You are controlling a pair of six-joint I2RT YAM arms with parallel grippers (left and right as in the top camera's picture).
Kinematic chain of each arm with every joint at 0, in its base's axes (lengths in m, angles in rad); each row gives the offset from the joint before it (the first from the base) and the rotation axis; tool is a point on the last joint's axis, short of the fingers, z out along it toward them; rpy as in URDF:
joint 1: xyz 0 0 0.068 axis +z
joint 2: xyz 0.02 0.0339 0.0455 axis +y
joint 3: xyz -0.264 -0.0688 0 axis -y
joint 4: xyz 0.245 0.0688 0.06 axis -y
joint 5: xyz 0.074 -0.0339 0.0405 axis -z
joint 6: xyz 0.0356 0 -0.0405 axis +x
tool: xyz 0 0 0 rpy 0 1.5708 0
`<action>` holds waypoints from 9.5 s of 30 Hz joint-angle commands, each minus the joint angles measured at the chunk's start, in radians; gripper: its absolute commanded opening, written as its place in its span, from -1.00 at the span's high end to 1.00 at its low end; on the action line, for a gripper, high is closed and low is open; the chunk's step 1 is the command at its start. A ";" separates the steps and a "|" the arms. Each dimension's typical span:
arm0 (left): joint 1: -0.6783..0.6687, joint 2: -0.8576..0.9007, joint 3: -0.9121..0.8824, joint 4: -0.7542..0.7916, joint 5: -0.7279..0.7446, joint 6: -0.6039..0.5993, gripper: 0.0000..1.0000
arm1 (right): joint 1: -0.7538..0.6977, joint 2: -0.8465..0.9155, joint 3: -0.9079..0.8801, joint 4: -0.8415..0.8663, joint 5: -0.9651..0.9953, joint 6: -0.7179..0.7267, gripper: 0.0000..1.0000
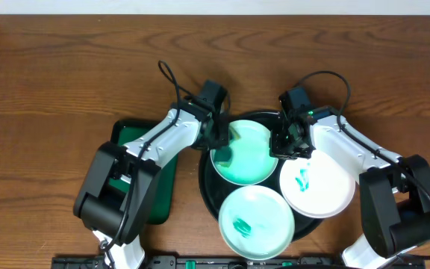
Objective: Clean dirty plates on tray and stack at the side
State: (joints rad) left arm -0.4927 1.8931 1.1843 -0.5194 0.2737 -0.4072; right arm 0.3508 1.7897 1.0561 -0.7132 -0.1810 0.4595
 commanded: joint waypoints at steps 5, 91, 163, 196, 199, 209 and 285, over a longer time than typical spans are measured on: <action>-0.098 0.049 -0.034 0.092 0.108 0.010 0.85 | -0.013 0.007 -0.003 0.003 0.042 -0.005 0.98; 0.021 -0.201 0.138 -0.549 -0.308 -0.085 0.85 | -0.013 0.000 0.002 0.037 0.042 -0.075 0.97; 0.326 -0.201 0.129 -0.676 -0.229 0.082 0.85 | 0.611 -0.413 0.081 -0.037 1.487 -0.869 0.97; 0.326 -0.201 0.129 -0.676 -0.228 0.082 0.86 | -0.045 -0.415 0.081 -0.098 0.359 0.000 0.98; 0.326 -0.201 0.129 -0.676 -0.228 0.082 0.85 | -0.222 -0.415 0.081 -0.090 0.248 0.000 0.97; 0.326 -0.201 0.129 -0.676 -0.228 0.082 0.86 | -0.813 -0.404 0.080 -0.080 0.042 -0.053 0.97; 0.326 -0.201 0.129 -0.653 -0.195 0.101 0.85 | -0.452 -0.451 -0.197 -0.378 0.035 -0.049 -0.72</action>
State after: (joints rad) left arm -0.1719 1.7061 1.3174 -1.1725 0.0761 -0.3164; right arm -0.1059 1.3437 0.8623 -1.0939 -0.1837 0.4206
